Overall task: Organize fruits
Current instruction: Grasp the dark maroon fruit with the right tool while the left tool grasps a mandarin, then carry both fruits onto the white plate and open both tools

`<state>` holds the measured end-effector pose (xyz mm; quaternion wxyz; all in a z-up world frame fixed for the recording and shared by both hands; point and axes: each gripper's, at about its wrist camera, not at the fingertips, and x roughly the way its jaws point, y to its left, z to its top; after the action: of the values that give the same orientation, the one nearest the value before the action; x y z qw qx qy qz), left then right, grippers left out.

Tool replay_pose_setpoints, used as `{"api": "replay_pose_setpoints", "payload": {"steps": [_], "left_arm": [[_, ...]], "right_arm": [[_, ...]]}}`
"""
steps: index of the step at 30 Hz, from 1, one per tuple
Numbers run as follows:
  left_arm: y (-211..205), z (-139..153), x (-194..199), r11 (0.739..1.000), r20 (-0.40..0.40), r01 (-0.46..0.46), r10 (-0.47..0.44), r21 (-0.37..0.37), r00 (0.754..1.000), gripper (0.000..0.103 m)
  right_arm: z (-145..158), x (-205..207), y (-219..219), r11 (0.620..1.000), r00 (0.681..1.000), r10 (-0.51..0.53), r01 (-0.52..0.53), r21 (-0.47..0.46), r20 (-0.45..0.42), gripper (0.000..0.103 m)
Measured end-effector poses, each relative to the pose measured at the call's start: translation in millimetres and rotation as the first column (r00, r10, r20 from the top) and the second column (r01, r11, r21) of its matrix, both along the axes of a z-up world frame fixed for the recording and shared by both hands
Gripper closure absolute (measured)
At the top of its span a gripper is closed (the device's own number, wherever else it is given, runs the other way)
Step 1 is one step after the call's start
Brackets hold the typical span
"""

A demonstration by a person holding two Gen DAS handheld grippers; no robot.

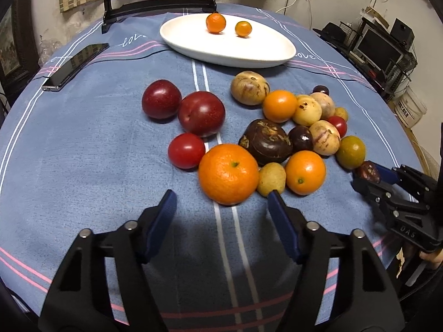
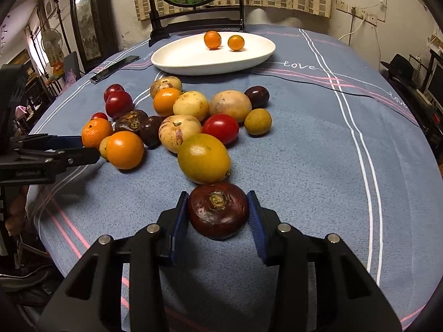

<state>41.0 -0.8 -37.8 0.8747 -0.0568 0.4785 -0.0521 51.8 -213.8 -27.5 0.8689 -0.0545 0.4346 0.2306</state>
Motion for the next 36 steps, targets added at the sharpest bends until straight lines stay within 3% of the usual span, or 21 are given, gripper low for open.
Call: {"api": "replay_pose_setpoints", "payload": {"steps": [13, 15, 16, 17, 25, 36], "left_arm": [[-12.8, -2.7, 22.3, 1.000, 0.026, -0.005, 0.005, 0.014, 1.000, 0.032], [-14.7, -2.6, 20.9, 1.000, 0.036, 0.007, -0.008, 0.024, 0.999, 0.036], [-14.9, -2.0, 19.3, 1.000, 0.039, 0.011, -0.012, 0.023, 0.999, 0.052], [-14.3, -1.2, 17.9, 0.999, 0.041, 0.009, -0.010, 0.038, 0.999, 0.059], [-1.9, 0.7, 8.9, 1.000, 0.024, 0.007, -0.007, -0.008, 1.000, 0.060], [18.7, 28.6, -1.2, 1.000, 0.086, -0.015, 0.017, -0.024, 0.996, 0.060]], "right_arm": [[-1.6, -3.6, -4.7, 0.999, 1.000, 0.021, -0.021, 0.034, 0.014, 0.060], [-1.3, -3.9, -4.8, 0.999, 1.000, 0.020, -0.021, 0.035, 0.013, 0.060], [-1.3, -3.9, -4.7, 0.999, 1.000, 0.020, -0.021, 0.034, 0.013, 0.060], [-1.3, -3.8, -4.7, 0.999, 1.000, 0.020, -0.020, 0.032, 0.014, 0.060], [-0.3, -4.7, -5.7, 1.000, 1.000, 0.008, -0.009, 0.026, 0.010, 0.060], [24.1, -4.6, -34.6, 0.997, 0.997, -0.058, 0.055, 0.045, 0.060, 0.060]]}}
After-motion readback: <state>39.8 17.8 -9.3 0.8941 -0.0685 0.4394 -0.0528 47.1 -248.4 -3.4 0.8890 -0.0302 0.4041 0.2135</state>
